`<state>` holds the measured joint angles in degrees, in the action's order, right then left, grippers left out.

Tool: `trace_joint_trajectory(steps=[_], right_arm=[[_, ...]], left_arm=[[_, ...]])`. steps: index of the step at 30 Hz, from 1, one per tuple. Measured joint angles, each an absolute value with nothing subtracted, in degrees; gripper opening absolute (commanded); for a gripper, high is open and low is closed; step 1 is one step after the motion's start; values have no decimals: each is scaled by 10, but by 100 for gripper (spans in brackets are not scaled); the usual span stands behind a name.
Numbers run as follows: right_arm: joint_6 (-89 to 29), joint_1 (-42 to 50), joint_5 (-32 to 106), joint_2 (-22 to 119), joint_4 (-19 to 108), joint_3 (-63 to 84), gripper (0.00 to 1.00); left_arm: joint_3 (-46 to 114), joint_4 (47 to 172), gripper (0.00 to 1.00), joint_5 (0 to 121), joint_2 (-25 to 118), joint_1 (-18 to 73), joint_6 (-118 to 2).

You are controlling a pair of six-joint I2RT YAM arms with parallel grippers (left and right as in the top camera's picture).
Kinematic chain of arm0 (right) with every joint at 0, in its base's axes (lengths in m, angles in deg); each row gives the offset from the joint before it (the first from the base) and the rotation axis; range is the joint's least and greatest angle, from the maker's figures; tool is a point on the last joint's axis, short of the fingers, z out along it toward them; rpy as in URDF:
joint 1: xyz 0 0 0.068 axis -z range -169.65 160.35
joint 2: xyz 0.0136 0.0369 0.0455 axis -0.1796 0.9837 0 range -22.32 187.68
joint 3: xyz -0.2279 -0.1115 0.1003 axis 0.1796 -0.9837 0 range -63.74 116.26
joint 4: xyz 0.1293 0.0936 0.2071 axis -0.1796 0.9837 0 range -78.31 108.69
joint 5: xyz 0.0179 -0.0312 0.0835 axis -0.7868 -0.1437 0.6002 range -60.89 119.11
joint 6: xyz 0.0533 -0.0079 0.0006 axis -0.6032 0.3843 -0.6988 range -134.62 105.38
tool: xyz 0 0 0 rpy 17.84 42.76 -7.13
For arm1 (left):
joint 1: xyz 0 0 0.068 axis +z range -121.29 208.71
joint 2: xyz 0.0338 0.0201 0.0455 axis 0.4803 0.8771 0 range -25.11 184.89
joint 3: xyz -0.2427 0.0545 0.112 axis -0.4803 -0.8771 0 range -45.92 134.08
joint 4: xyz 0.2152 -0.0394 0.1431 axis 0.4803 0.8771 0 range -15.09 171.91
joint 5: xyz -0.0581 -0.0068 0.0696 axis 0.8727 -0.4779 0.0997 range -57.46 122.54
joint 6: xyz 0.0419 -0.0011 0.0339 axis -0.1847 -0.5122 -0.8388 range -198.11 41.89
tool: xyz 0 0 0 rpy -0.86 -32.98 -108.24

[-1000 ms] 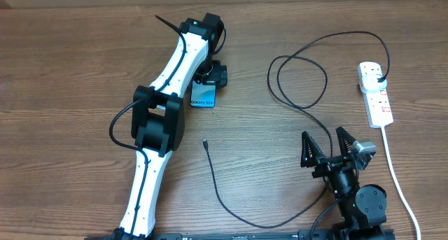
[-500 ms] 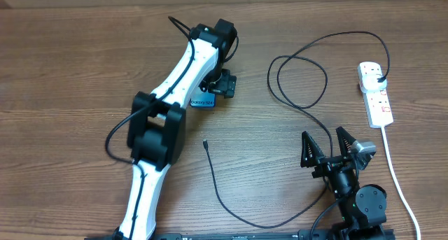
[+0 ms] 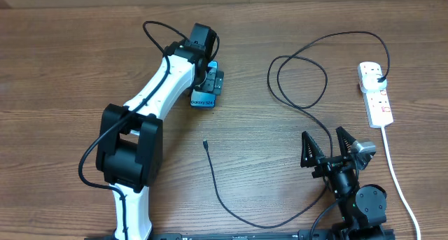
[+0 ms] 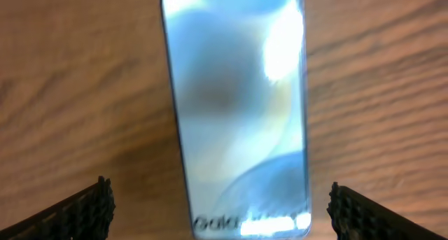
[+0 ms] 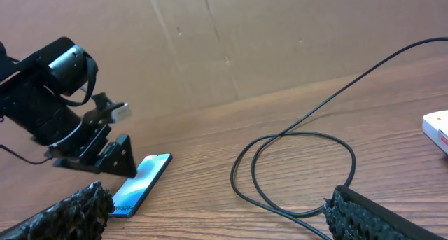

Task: Plug charger to phone and switch on socket
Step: 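Drag the phone toward the table center with the left gripper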

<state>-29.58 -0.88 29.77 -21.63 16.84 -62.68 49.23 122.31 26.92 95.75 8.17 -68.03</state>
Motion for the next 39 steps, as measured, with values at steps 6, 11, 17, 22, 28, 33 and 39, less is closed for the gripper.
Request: trace_joint_trajectory(steps=[6, 11, 17, 22, 28, 33, 39], right_arm=[[-296, -9, 298, -216, 168, -627, 100], [-296, -9, 298, -216, 169, -627, 100], [-296, -9, 298, -216, 168, -627, 100], [-296, -9, 298, -216, 168, -627, 100], [-296, -9, 298, -216, 169, -627, 100], [-296, -9, 298, -216, 169, -627, 100], [-296, -9, 298, -216, 168, -627, 100]], left_arm=[[492, 1186, 100, 277, 957, 81, -680], [492, 1184, 100, 281, 961, 81, -662], [492, 1172, 100, 282, 983, 81, -603], [492, 1170, 100, 280, 999, 81, -564], [492, 1162, 100, 278, 1019, 81, -552], [492, 1156, 100, 274, 1028, 81, -558], [493, 1156, 93, 267, 1031, 81, -569]])
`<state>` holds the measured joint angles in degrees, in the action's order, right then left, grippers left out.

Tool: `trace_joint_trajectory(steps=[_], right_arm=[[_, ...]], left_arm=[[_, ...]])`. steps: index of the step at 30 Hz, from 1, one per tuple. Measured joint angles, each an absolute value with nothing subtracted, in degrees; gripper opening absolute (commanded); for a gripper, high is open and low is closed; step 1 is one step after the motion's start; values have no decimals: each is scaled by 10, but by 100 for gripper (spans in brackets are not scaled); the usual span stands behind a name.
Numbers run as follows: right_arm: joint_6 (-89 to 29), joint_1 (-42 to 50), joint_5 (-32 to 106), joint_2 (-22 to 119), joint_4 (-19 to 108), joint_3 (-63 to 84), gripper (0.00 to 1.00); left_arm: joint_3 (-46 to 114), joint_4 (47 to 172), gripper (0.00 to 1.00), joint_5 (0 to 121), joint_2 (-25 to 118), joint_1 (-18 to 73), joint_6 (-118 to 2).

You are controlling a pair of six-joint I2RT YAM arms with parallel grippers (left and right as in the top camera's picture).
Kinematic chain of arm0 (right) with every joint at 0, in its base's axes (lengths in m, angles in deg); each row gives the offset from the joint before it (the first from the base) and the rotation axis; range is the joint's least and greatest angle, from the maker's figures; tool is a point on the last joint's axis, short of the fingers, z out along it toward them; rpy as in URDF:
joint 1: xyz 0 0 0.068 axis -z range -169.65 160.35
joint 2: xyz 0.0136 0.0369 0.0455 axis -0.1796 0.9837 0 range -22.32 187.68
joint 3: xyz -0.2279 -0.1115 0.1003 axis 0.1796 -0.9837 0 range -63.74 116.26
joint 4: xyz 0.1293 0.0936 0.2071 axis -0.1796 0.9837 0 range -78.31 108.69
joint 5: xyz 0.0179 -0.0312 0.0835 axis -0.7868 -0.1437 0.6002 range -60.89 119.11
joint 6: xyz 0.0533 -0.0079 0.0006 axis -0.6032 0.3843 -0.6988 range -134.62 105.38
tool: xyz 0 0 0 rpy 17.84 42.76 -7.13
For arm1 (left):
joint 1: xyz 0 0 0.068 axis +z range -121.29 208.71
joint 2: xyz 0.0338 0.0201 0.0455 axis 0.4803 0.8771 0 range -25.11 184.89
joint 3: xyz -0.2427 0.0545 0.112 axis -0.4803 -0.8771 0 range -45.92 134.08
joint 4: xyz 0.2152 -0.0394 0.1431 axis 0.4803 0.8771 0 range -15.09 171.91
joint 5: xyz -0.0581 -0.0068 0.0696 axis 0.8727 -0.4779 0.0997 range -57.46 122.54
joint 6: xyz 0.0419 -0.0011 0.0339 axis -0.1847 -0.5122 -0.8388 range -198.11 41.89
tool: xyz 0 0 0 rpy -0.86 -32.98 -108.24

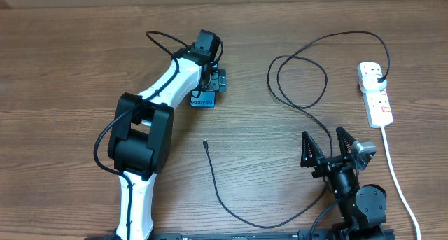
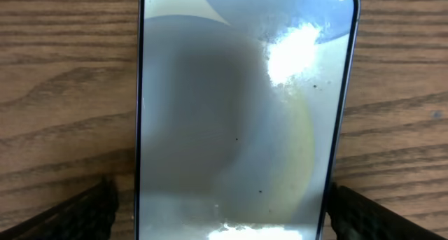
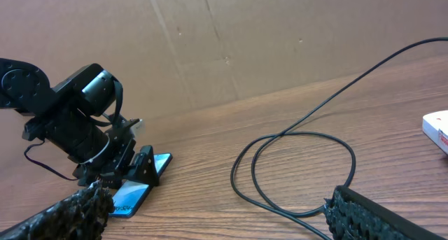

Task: Plug charger to phone and switch on socket
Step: 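Drag the phone toward the table center with the left gripper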

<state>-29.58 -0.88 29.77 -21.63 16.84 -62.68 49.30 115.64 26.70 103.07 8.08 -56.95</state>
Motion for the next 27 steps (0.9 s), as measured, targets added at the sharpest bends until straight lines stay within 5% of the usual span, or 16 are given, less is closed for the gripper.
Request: trace_joint_trajectory(steps=[27], right_arm=[[-296, -9, 298, -216, 168, -627, 100]], left_arm=[[502, 1183, 49, 279, 1033, 81, -618]])
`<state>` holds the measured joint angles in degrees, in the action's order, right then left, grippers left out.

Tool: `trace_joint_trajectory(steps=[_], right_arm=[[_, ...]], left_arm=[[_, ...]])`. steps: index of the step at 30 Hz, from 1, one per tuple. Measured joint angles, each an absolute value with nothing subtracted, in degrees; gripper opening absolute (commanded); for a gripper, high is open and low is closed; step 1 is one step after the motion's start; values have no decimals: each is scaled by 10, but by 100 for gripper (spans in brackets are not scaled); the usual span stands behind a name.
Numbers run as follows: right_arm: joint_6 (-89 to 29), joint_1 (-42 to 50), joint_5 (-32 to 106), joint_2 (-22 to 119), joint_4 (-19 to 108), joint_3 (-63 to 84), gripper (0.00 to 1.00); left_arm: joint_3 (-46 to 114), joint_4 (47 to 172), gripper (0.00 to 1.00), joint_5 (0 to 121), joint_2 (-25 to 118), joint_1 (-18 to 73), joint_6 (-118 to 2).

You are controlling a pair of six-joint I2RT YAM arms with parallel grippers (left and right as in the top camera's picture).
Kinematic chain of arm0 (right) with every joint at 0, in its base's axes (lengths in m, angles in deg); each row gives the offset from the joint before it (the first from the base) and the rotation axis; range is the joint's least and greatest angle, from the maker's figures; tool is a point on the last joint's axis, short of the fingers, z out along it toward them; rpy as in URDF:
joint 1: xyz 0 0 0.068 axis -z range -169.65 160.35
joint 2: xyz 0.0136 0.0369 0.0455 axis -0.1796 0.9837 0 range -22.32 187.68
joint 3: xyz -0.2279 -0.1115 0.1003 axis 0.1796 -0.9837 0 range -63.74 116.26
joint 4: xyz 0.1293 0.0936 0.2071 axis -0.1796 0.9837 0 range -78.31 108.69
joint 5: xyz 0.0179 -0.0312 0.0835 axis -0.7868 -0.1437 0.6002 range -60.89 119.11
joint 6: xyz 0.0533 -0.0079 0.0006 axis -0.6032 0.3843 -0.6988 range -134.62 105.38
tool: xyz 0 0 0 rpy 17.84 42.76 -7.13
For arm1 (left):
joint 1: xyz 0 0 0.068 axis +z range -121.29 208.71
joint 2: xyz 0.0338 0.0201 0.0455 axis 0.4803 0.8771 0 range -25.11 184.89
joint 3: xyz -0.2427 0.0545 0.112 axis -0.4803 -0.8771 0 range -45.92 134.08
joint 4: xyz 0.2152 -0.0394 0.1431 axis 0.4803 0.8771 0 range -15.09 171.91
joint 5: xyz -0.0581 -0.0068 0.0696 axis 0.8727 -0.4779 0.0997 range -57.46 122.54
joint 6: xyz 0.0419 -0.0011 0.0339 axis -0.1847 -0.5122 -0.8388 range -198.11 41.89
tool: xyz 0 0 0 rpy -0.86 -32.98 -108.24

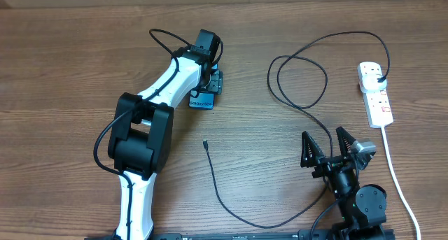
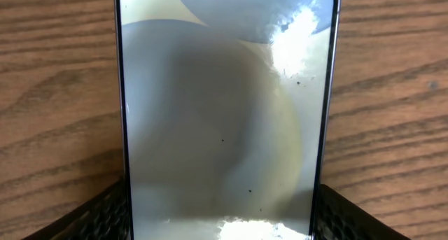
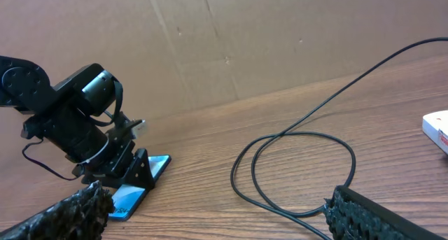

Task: Plug charger to phone and switch on socket
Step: 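Drag the phone toward the table center with the left gripper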

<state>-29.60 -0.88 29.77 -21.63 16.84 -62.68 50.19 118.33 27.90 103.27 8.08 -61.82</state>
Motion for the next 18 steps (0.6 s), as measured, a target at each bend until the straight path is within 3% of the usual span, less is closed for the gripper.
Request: trace_joint_trajectory(steps=[11, 18], right_arm=[[-296, -9, 298, -216, 168, -627, 100], [-296, -9, 298, -216, 169, -627, 100]], left_arm=[[612, 1363, 7, 289, 1070, 81, -618], [743, 1488, 4, 305, 1073, 81, -617]])
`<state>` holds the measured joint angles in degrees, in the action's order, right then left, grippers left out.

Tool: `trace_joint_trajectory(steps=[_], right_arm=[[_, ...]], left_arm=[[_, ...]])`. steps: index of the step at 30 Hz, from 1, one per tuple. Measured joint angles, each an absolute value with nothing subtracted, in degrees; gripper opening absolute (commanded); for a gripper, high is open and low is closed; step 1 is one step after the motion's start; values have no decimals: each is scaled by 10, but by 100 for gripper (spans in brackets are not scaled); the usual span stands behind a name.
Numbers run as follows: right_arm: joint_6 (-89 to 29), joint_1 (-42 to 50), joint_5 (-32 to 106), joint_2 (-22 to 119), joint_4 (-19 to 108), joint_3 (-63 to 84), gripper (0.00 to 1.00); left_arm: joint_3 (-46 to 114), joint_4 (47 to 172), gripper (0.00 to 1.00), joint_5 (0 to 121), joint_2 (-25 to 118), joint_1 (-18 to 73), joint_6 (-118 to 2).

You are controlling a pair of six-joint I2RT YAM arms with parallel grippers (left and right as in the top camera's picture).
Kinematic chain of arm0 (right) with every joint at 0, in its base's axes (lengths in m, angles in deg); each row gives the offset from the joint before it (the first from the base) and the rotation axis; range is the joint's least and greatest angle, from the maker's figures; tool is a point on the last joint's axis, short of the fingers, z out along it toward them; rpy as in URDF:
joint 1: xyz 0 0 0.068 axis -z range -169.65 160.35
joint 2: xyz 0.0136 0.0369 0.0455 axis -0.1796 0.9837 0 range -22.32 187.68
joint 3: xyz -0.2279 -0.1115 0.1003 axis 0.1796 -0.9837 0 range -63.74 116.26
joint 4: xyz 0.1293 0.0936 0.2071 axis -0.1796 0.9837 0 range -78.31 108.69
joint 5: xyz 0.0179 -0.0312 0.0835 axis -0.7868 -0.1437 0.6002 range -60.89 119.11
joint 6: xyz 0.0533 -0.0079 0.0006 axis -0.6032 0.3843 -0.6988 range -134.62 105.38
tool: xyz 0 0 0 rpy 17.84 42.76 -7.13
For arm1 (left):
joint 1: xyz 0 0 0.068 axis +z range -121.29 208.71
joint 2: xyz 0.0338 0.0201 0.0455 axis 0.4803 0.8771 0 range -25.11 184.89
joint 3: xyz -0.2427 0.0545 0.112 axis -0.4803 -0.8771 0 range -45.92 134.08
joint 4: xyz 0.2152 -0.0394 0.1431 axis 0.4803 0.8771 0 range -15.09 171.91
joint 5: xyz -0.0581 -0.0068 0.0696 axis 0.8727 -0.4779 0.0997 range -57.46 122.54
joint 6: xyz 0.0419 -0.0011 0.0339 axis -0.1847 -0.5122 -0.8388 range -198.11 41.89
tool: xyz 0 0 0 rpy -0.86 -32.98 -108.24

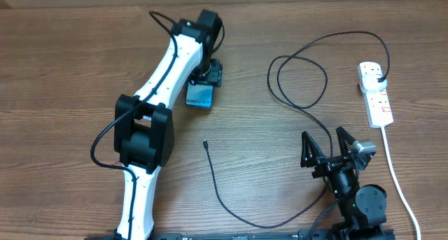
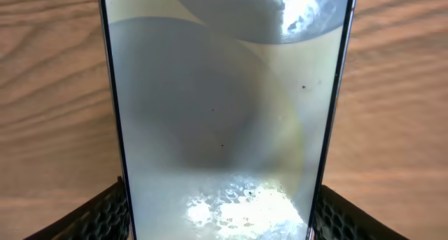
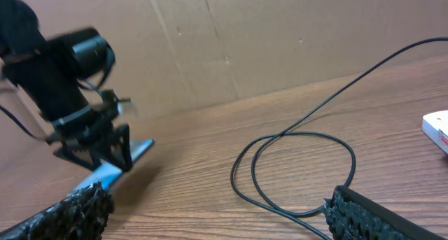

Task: Plug charger to phone and switch on socket
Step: 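Drag the phone toward the table center with the left gripper, then lift the phone upright with the left gripper, bottom edge facing right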

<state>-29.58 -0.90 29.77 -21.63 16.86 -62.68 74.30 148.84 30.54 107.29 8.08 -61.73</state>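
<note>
The phone [image 1: 199, 96], blue-edged with a pale lit screen, hangs tilted just above the wooden table [image 1: 84, 65], with my left gripper [image 1: 207, 78] shut on its long sides. In the left wrist view the phone [image 2: 224, 93] fills the frame between the two dark fingers [image 2: 112, 212]. The black charger cable [image 1: 231, 201] lies loose, its plug tip [image 1: 205, 143] free at mid-table. It loops and runs to the white socket strip [image 1: 376, 96] at the right. My right gripper [image 1: 327, 147] stands open at the near edge, nothing in it.
A white lead [image 1: 395, 177] runs from the socket strip toward the near right edge. The cable's big loop [image 1: 299, 79] lies between the phone and the strip. A cardboard wall [image 3: 280, 37] closes the far side of the table.
The phone has come up off the table, tilted, in my left gripper, and the left arm now reaches a little farther back. The right arm has not moved.
My left gripper first hovered open over the phone lying flat. Then it sat low with its fingers either side of the phone, a gap left. Then the fingers were against the phone's edges. Now the phone is held off the wood.
</note>
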Motion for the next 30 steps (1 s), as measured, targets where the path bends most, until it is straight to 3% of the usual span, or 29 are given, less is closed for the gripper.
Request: trace_joint_trajectory(steps=[17, 30], right_arm=[[-296, -9, 298, -216, 168, -627, 100], [-296, -9, 298, -216, 168, -627, 100]], left_arm=[[817, 1668, 5, 476, 1073, 81, -585], [813, 1714, 4, 534, 1073, 81, -451]])
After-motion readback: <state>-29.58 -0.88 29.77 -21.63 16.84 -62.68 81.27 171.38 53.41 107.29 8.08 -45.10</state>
